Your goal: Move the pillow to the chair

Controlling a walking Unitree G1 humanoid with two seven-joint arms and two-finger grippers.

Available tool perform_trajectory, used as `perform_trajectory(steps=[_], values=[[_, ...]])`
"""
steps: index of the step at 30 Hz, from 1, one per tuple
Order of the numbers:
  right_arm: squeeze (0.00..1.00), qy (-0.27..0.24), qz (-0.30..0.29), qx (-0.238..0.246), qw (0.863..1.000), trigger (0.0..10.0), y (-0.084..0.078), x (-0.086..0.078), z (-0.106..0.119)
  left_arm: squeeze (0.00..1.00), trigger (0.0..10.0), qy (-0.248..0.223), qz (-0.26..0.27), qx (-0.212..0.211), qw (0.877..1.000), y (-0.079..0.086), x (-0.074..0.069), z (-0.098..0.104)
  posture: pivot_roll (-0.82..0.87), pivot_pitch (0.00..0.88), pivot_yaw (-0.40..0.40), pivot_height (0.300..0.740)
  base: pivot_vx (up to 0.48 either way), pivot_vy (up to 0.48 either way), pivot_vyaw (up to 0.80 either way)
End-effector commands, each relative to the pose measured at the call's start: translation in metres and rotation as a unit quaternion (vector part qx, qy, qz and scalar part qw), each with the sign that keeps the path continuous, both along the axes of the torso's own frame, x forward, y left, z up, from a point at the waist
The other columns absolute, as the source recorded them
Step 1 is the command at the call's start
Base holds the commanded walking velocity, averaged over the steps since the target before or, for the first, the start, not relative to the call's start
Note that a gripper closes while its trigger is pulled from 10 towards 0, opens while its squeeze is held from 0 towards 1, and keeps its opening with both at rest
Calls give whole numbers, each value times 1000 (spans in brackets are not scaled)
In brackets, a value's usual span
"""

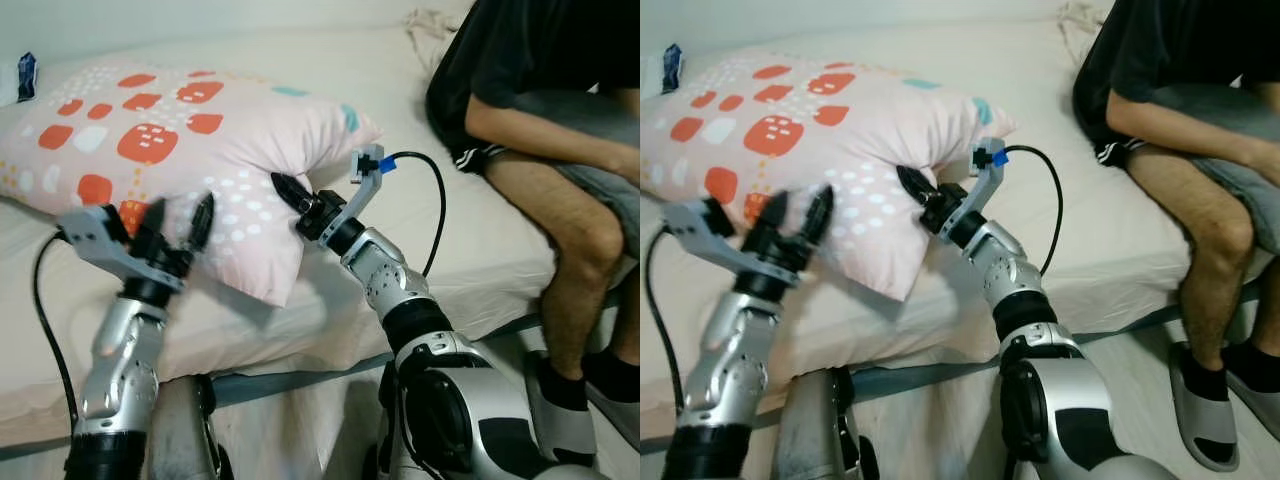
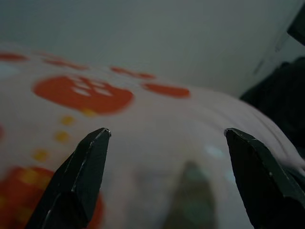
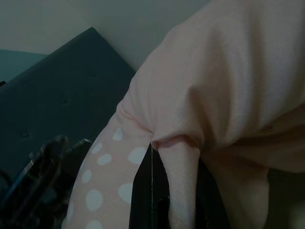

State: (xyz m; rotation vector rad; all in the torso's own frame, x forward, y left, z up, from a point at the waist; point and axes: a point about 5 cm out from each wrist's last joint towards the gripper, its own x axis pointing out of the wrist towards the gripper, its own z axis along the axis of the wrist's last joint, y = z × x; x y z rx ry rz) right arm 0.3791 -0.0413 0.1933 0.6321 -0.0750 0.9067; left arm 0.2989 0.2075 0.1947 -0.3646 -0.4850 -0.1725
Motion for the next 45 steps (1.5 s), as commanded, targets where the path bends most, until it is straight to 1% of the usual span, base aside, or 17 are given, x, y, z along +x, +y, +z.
perform_trajectory(steps=[1, 2, 3, 4, 5, 7, 13, 20, 23, 27, 30, 31, 42, 45], values=[[0, -11, 9, 4, 1000, 0, 1, -2, 1, 0, 10000, 12, 26, 7, 1000, 11, -1, -6, -9, 105, -31, 381, 0, 0, 0], [0, -11, 9, 4, 1000, 0, 1, -2, 1, 0, 10000, 12, 26, 7, 1000, 11, -1, -6, -9, 105, -31, 381, 0, 0, 0], [0, -9, 9, 3, 1000, 0, 0, -3, -1, 0, 10000, 12, 38, 6, 999, 16, 0, -6, -9, 98, -34, 386, 0, 0, 0], [0, -9, 9, 3, 1000, 0, 0, -3, -1, 0, 10000, 12, 38, 6, 999, 16, 0, -6, -9, 98, -34, 386, 0, 0, 0], [0, -7, 8, 0, 1000, 0, -1, -3, -3, 0, 10000, 16, 53, 8, 998, 22, 1, -7, -11, 92, -37, 391, 0, 0, 0], [0, -4, 6, -4, 1000, 0, -2, -4, -6, 0, 10000, 23, 71, 10, 997, 29, 1, -11, -13, 89, -35, 400, 0, 0, 0], [0, -1, 1, -8, 1000, 0, -5, -3, -7, 0, 10000, 26, 77, 8, 997, 31, 2, -14, -13, 80, -33, 414, 0, 0, 0], [0, 2, -10, -16, 1000, 0, -7, -2, -9, 0, 10000, 62, 77, 11, 995, 26, 9, -23, -13, 79, -34, 447, 0, 0, 0], [0, 2, -11, -16, 1000, 0, -8, -2, -9, 0, 10000, 67, 76, 11, 995, 25, 10, -24, -14, 80, -33, 452, 0, 0, 0], [0, 19, -22, -34, 999, 0, -7, -2, -15, 0, 10000, 87, 66, 15, 994, 18, 13, -33, -15, 78, -30, 466, 0, 0, 0], [0, 26, -28, -41, 998, 0, -7, -1, -17, 0, 10000, 90, 62, 16, 994, 16, 15, -34, -18, 77, -30, 466, 0, 0, 0], [0, 20, -32, -30, 999, 0, -8, -1, -16, 0, 10000, 91, 60, 16, 994, 15, 15, -34, -17, 76, -30, 466, 0, 0, 0], [0, 19, -37, -36, 998, 0, -12, -1, -18, 0, 10000, 91, 46, 18, 995, 5, 17, -37, -19, 72, -36, 521, 0, 0, 0], [0, 19, -37, -37, 998, 0, -11, -1, -18, 0, 10000, 91, 44, 18, 995, 5, 17, -38, -19, 72, -36, 526, 0, 0, 0]])
